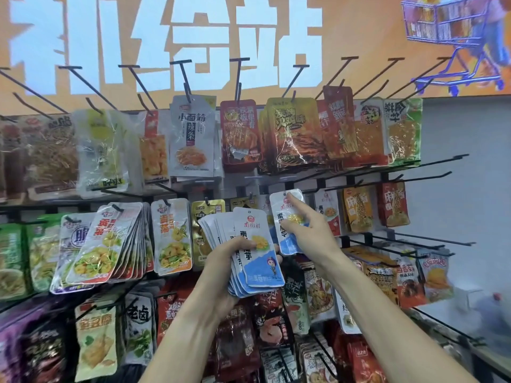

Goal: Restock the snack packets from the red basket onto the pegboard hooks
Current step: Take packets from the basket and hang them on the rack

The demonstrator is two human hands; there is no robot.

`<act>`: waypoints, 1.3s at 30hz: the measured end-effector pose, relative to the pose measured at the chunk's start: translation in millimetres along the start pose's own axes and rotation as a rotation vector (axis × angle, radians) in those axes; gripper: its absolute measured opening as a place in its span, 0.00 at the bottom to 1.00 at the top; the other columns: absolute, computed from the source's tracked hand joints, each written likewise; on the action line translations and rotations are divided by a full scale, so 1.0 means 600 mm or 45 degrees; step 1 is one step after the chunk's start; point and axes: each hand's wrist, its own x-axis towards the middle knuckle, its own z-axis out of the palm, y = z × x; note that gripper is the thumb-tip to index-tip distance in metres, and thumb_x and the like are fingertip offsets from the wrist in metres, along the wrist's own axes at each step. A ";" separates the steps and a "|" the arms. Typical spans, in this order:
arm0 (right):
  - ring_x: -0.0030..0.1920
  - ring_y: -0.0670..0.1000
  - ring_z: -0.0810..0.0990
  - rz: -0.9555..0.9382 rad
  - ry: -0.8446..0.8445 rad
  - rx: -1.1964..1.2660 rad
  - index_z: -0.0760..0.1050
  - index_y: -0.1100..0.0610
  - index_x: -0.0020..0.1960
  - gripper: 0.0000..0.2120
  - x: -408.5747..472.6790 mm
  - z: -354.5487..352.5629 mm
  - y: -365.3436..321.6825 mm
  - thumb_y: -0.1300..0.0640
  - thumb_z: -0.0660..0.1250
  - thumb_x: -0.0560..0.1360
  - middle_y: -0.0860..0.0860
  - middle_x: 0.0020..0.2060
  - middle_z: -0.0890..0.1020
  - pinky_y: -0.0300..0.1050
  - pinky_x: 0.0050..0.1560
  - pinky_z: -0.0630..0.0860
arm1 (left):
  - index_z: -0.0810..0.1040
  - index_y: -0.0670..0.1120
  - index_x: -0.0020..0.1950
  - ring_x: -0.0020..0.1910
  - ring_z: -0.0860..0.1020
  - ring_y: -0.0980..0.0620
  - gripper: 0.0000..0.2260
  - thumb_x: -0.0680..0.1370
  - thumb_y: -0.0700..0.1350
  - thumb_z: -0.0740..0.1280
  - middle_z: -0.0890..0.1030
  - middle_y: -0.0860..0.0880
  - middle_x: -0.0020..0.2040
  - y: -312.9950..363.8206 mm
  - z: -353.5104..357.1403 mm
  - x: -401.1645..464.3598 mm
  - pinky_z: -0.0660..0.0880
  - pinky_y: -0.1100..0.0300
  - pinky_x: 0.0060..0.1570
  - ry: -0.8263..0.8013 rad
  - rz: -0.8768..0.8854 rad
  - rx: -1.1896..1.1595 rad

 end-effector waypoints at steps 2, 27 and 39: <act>0.56 0.64 0.83 0.007 0.004 -0.009 0.64 0.43 0.81 0.30 0.006 0.001 0.001 0.60 0.66 0.83 0.45 0.80 0.66 0.54 0.56 0.82 | 0.78 0.38 0.65 0.54 0.84 0.32 0.15 0.78 0.37 0.65 0.85 0.32 0.56 -0.001 -0.001 0.001 0.80 0.35 0.60 -0.002 0.001 0.003; 0.44 0.50 0.88 0.258 0.121 0.449 0.83 0.60 0.54 0.10 -0.025 0.046 0.020 0.57 0.77 0.76 0.54 0.46 0.88 0.41 0.39 0.82 | 0.81 0.37 0.66 0.51 0.86 0.36 0.16 0.79 0.35 0.70 0.86 0.35 0.58 -0.025 0.005 0.050 0.84 0.40 0.54 0.032 -0.049 0.073; 0.68 0.48 0.76 -0.127 0.323 0.174 0.75 0.38 0.59 0.18 0.026 0.016 0.016 0.61 0.68 0.81 0.40 0.63 0.78 0.59 0.69 0.75 | 0.79 0.46 0.43 0.31 0.66 0.52 0.08 0.69 0.48 0.73 0.70 0.49 0.36 -0.013 0.018 0.051 0.66 0.59 0.32 -0.223 -0.081 -0.190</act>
